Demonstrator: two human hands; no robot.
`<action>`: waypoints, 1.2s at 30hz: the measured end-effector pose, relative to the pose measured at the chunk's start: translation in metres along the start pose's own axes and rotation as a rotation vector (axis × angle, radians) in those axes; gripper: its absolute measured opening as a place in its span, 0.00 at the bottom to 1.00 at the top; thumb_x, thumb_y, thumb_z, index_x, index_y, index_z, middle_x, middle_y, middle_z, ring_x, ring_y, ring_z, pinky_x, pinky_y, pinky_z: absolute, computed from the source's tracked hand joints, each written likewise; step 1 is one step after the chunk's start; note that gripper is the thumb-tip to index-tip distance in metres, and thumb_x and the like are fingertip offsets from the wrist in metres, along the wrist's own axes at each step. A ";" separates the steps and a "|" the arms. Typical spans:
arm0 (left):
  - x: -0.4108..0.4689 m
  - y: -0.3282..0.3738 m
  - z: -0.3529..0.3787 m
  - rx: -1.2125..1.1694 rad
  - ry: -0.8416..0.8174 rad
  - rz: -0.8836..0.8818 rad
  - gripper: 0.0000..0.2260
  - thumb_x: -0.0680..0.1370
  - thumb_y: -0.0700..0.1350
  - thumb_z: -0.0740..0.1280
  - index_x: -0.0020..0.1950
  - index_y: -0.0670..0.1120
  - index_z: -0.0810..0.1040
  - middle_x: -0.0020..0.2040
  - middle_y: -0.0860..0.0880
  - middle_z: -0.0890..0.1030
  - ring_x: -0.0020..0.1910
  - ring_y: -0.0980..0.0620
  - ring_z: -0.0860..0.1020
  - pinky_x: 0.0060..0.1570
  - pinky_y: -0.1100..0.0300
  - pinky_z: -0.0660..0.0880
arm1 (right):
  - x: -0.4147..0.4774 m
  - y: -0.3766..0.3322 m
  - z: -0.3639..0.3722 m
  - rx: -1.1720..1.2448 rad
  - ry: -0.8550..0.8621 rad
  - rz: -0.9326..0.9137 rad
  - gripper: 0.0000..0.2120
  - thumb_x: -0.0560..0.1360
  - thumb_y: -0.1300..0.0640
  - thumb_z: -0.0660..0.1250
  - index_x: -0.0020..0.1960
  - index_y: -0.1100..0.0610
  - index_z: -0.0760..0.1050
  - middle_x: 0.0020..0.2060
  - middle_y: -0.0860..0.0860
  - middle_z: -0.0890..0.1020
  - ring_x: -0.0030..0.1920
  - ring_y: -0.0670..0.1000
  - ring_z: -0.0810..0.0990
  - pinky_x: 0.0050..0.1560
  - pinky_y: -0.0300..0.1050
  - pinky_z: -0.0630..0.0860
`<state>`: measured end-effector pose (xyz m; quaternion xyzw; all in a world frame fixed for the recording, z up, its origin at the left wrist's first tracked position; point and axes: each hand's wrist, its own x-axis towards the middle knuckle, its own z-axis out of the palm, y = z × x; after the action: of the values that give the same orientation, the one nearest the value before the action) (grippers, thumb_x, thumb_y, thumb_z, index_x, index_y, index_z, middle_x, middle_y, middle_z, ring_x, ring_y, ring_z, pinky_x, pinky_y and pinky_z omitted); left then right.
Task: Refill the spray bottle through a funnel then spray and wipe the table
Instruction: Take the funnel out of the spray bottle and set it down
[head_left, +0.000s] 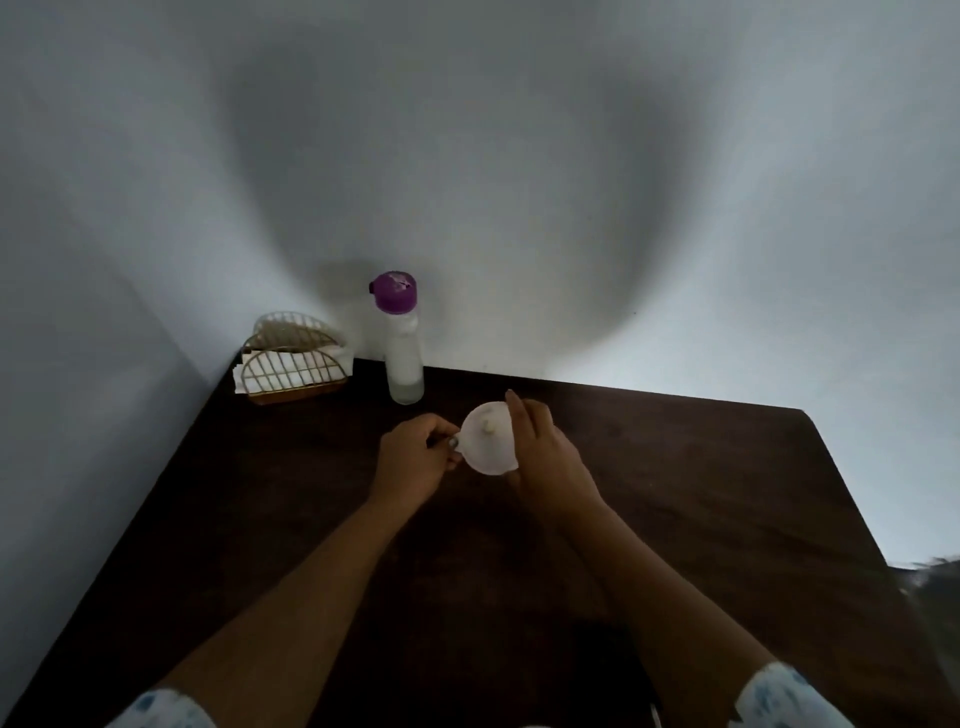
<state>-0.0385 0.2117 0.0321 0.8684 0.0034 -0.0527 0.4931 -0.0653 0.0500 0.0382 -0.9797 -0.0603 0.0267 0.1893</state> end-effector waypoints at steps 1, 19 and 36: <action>0.008 -0.003 0.004 -0.003 0.005 -0.008 0.04 0.76 0.38 0.65 0.47 0.44 0.79 0.42 0.47 0.82 0.37 0.57 0.81 0.39 0.64 0.78 | 0.007 0.004 0.005 0.019 0.010 0.012 0.42 0.71 0.60 0.68 0.76 0.56 0.46 0.72 0.56 0.58 0.61 0.61 0.73 0.56 0.53 0.75; 0.083 -0.041 0.063 -0.096 -0.026 -0.145 0.24 0.78 0.38 0.60 0.73 0.45 0.60 0.71 0.45 0.68 0.67 0.50 0.69 0.65 0.59 0.66 | 0.075 0.042 0.066 0.278 0.053 0.112 0.42 0.72 0.69 0.61 0.76 0.52 0.41 0.73 0.58 0.50 0.61 0.61 0.71 0.48 0.45 0.73; 0.057 -0.028 0.068 0.087 0.054 -0.056 0.30 0.77 0.38 0.62 0.75 0.46 0.52 0.77 0.45 0.48 0.75 0.48 0.50 0.69 0.59 0.53 | 0.072 0.042 0.055 0.331 0.018 0.156 0.47 0.72 0.61 0.65 0.75 0.49 0.33 0.76 0.56 0.44 0.71 0.61 0.63 0.57 0.53 0.73</action>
<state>0.0101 0.1650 -0.0319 0.8897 0.0388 -0.0429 0.4528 0.0062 0.0410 -0.0304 -0.9371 0.0227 0.0419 0.3458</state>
